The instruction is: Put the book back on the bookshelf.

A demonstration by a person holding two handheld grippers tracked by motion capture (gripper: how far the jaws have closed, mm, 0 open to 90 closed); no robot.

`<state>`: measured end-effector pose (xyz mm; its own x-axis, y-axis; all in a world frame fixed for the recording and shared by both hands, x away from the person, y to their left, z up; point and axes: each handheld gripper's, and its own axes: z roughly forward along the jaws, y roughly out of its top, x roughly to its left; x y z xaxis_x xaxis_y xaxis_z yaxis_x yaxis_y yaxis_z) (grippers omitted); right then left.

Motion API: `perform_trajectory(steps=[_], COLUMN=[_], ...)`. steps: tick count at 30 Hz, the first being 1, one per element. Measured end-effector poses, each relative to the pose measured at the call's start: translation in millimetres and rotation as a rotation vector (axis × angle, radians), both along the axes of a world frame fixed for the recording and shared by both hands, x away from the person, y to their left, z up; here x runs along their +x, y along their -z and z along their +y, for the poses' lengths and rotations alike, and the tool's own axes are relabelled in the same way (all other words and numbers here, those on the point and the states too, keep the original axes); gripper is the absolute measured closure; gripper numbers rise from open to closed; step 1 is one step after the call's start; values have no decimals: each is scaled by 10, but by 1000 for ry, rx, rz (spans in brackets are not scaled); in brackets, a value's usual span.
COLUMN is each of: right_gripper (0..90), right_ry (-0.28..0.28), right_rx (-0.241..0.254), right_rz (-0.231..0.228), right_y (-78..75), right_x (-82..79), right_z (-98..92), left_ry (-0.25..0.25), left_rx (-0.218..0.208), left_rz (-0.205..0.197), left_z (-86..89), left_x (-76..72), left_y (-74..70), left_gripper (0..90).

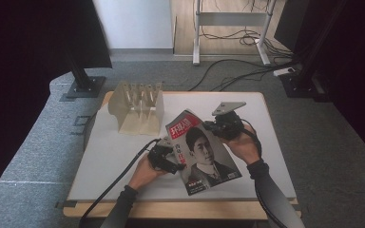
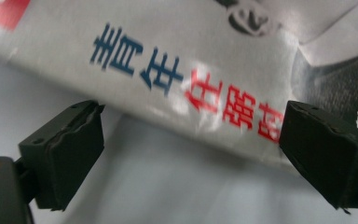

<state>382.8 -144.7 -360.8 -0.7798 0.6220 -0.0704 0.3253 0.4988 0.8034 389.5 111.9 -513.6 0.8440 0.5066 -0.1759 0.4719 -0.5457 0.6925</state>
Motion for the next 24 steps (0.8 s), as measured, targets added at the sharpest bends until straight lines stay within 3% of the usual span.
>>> perform_trajectory(steps=[4, 10, 20, 24], right_gripper=[868, 868, 867, 868], right_ry=[-12, -17, -32, -34], right_rx=[1, 30, 38, 42], right_rz=[-3, -9, -31, -35], right_y=[-12, -56, -135, -147], right_x=[-9, -15, -42, -48], right_z=[5, -28, -17, -14], left_ry=[-13, -44, -100, -130], left_rx=[-3, -36, 7, 20], left_rz=[-14, -75, -180, -218], left_z=[-19, -29, -65, -79], left_x=[32, 20, 33, 36], left_y=[-48, -204, -427, -474], left_gripper=[88, 122, 194, 276])
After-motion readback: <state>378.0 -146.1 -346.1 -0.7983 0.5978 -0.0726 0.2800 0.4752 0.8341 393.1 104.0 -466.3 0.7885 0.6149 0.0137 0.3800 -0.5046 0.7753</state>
